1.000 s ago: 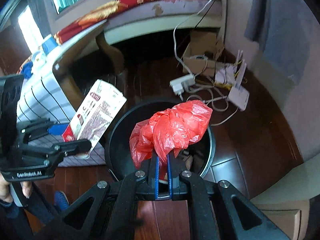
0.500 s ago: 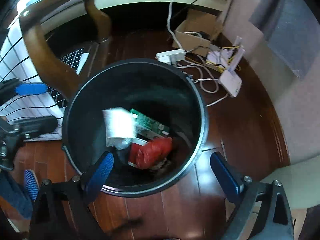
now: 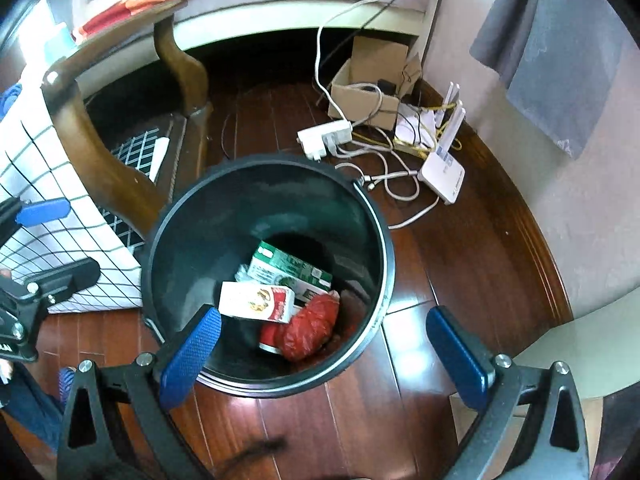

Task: Collect trash
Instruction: 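Withdraw both open tools from the bin back toward the table, then grasp the yellow cloth with the left tool while the right tool grasps the light blue mask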

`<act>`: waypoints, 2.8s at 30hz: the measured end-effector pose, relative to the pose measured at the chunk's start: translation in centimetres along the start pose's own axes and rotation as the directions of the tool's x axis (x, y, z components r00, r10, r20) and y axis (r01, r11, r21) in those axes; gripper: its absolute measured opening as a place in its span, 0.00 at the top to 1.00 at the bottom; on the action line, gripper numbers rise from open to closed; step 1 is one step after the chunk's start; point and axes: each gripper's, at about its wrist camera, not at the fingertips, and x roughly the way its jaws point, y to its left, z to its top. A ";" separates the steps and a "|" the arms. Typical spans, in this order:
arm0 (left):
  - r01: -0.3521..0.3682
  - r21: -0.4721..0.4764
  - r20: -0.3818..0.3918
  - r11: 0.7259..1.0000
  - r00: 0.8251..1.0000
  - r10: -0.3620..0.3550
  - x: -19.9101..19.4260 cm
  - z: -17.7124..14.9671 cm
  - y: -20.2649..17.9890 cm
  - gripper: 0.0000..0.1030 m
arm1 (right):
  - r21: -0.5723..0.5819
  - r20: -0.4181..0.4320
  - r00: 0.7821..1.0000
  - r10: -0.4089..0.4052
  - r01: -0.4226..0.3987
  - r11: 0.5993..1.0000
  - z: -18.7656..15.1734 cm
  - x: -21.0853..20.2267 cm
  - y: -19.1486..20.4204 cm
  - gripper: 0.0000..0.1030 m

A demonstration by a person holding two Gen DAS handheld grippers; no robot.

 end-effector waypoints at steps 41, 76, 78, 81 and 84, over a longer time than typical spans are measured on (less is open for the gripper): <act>-0.218 -0.213 0.226 0.952 0.937 0.265 -14.7 -1.1 13.9 0.04 | -0.185 0.316 0.924 0.218 -0.165 0.969 9.0 -11.5 13.7 0.00; -0.227 -0.467 0.221 0.855 0.906 0.361 -15.4 -1.4 32.4 0.16 | -0.396 0.096 0.905 0.414 -0.347 0.850 25.6 -1.3 38.1 0.41; -0.212 -0.459 0.228 0.863 0.911 0.345 -15.0 -0.6 32.6 0.18 | -0.408 0.073 0.897 0.436 -0.372 0.834 25.8 -0.9 38.3 0.70; -0.194 -0.451 0.235 0.871 0.916 0.325 -14.2 0.8 32.8 0.20 | -0.409 0.092 0.900 0.426 -0.356 0.840 25.8 -1.0 37.6 0.88; -0.180 -0.447 0.240 0.876 0.920 0.311 -13.5 2.0 33.2 0.20 | -0.383 0.118 0.898 0.423 -0.352 0.854 26.2 -1.3 35.8 0.88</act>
